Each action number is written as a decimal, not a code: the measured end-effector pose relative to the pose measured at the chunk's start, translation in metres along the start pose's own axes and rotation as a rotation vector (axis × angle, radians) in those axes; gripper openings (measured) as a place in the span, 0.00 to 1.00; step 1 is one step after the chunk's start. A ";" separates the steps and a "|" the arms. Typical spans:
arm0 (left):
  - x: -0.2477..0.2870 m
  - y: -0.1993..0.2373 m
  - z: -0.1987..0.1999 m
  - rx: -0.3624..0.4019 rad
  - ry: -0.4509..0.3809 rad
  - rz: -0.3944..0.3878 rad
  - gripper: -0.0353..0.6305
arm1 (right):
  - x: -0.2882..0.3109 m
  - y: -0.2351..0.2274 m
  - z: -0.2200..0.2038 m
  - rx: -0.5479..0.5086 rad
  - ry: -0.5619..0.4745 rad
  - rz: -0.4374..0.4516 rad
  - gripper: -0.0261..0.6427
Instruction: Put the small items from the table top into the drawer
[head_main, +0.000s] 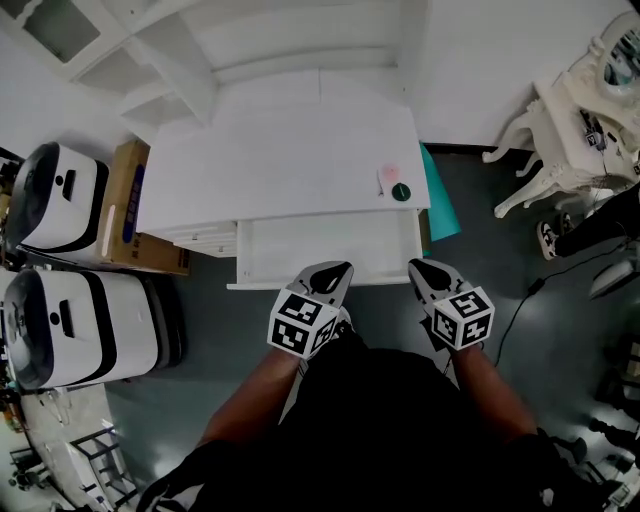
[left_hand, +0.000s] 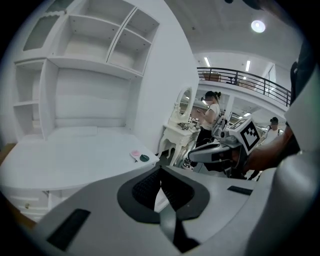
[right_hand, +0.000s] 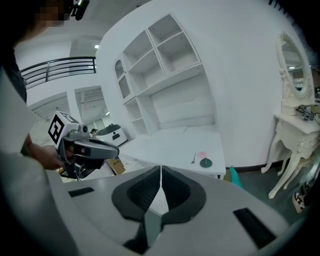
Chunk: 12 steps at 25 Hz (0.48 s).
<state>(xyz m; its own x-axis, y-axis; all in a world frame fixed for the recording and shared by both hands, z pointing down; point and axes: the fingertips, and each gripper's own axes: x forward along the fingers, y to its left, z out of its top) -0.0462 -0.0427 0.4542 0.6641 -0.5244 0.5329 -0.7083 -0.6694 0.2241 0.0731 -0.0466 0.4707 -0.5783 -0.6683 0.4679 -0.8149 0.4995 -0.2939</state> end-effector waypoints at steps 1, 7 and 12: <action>0.001 0.007 0.000 0.002 0.005 -0.007 0.07 | 0.006 -0.002 0.004 -0.002 -0.002 -0.016 0.08; 0.005 0.040 -0.003 0.020 0.035 -0.067 0.07 | 0.042 -0.009 0.020 -0.018 0.013 -0.092 0.08; 0.010 0.060 -0.006 0.037 0.053 -0.095 0.07 | 0.075 -0.023 0.019 -0.004 0.046 -0.125 0.08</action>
<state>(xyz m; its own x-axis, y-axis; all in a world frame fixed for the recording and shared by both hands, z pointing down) -0.0838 -0.0847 0.4778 0.7138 -0.4298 0.5529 -0.6326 -0.7346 0.2455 0.0475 -0.1184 0.4964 -0.4702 -0.6994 0.5383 -0.8802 0.4162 -0.2280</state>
